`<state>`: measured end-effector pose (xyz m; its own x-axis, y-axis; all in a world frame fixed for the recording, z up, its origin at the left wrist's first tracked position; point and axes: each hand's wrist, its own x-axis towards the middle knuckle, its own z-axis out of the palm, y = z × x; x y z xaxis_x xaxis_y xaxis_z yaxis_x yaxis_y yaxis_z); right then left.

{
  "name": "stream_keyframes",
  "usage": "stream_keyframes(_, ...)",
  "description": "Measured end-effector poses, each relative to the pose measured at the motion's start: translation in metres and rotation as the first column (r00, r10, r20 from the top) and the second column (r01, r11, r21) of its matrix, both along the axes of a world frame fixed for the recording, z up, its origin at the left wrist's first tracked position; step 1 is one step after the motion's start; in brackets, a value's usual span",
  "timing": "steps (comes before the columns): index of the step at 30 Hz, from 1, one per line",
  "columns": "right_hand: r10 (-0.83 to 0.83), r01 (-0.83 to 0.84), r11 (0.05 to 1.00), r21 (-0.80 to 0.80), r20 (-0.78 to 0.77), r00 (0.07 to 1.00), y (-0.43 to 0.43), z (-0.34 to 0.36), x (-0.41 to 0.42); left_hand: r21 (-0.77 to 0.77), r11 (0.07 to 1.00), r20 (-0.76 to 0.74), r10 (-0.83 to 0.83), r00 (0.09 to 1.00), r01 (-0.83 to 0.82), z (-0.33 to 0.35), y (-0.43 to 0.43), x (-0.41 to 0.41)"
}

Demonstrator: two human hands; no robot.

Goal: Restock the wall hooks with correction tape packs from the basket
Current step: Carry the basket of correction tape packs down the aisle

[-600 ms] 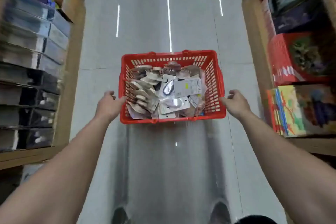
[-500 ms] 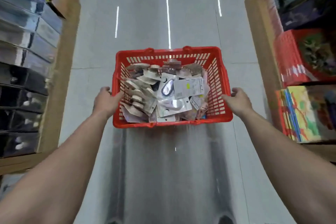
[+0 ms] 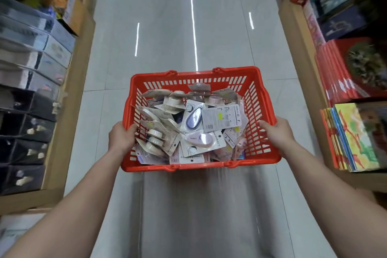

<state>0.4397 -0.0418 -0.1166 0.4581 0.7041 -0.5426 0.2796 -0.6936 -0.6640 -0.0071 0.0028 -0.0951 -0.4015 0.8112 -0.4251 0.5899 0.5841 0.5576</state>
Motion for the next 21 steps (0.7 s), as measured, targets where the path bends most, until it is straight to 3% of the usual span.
stream_keyframes(3,-0.021,0.02,0.998,-0.058,-0.013,1.0,-0.039,0.081,-0.011,-0.056,0.998,0.012,-0.002,1.0,0.002,0.061,-0.035,0.001)
stream_keyframes(12,-0.086,0.078,0.977,-0.197,-0.034,0.996,-0.12,0.376,0.014,-0.239,0.971,0.024,-0.011,1.0,0.017,0.338,-0.102,0.01)
stream_keyframes(16,-0.094,0.085,0.976,-0.198,-0.037,0.995,-0.135,0.505,0.034,-0.21,0.977,0.034,-0.018,0.999,0.025,0.507,-0.11,0.051)
stream_keyframes(21,-0.047,0.042,0.99,-0.132,-0.038,0.998,-0.123,0.605,0.052,-0.127,0.992,0.028,-0.014,1.0,0.017,0.619,-0.109,0.073)
